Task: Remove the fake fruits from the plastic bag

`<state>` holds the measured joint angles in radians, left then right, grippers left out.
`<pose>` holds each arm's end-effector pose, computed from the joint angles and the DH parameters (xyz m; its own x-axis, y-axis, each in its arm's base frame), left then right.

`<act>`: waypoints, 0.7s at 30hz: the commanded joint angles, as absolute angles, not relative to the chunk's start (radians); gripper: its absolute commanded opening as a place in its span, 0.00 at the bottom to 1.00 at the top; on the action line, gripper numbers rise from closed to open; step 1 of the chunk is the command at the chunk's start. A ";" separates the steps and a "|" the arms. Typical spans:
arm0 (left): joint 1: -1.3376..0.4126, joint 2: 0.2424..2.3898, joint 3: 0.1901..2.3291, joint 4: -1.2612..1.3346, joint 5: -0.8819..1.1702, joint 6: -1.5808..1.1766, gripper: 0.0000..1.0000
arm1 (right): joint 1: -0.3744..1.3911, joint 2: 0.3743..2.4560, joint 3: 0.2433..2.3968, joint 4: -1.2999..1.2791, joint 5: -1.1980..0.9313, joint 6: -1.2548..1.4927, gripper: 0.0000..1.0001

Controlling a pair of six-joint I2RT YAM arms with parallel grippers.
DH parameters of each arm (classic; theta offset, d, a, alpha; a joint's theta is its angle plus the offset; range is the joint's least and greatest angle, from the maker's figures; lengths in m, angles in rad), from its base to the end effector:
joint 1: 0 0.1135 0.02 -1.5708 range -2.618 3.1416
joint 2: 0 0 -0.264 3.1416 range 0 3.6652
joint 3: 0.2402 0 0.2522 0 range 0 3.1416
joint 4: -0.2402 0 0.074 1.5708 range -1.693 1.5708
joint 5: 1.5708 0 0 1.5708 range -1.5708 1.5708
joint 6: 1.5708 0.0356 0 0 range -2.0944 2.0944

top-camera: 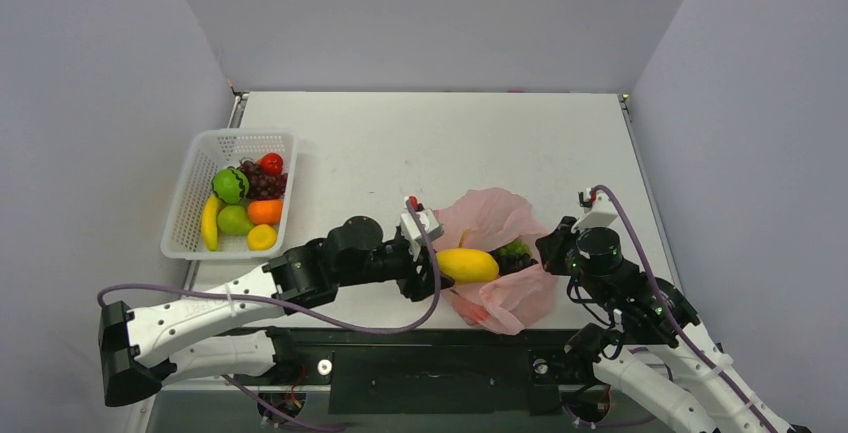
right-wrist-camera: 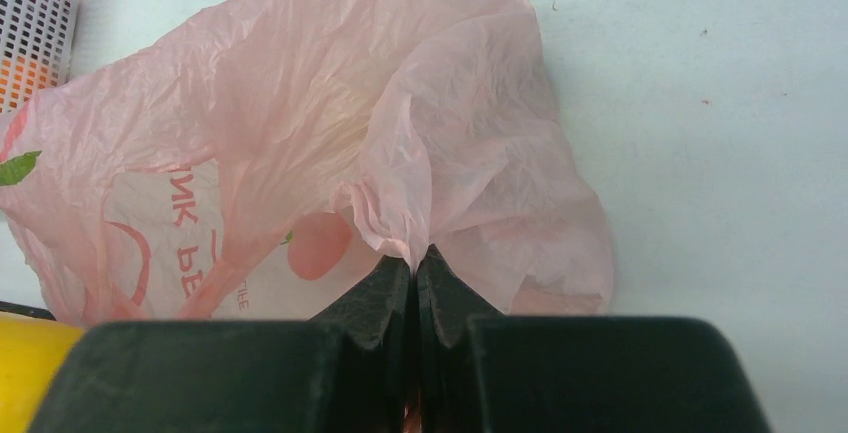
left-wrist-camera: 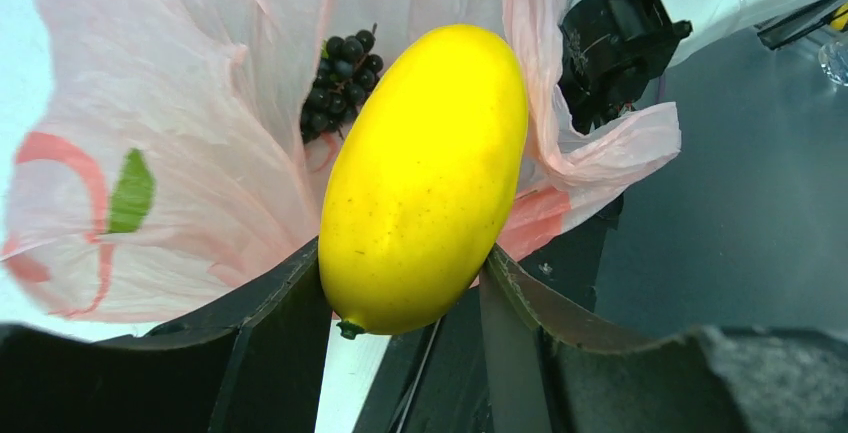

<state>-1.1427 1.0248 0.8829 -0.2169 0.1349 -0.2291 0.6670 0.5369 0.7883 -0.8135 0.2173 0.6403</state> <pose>0.0937 -0.2169 0.3255 -0.3586 0.2437 -0.9011 0.8957 0.3616 -0.2586 0.0892 0.0605 0.3096 -0.6111 0.2614 -0.7472 -0.1193 0.9027 0.4134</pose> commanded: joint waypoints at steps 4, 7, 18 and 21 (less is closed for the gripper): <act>-1.084 0.860 0.839 -0.146 -0.160 -0.290 0.00 | 0.662 0.543 0.785 -0.768 0.238 0.618 0.00; -1.043 0.757 0.829 -0.213 -0.517 -0.395 0.00 | 0.661 0.543 0.782 -0.761 0.239 0.612 0.00; -0.854 0.642 0.810 -0.579 -1.244 -0.404 0.00 | 0.660 0.544 0.772 -0.740 0.227 0.593 0.00; -0.657 0.708 0.796 -0.590 -1.126 -0.323 0.00 | 0.661 0.543 0.769 -0.735 0.223 0.590 0.00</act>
<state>-0.8310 0.6178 0.8120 -0.4850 -1.0901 -0.4210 0.6670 0.5411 0.7757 -0.7826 0.2169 0.6090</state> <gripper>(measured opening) 0.466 0.003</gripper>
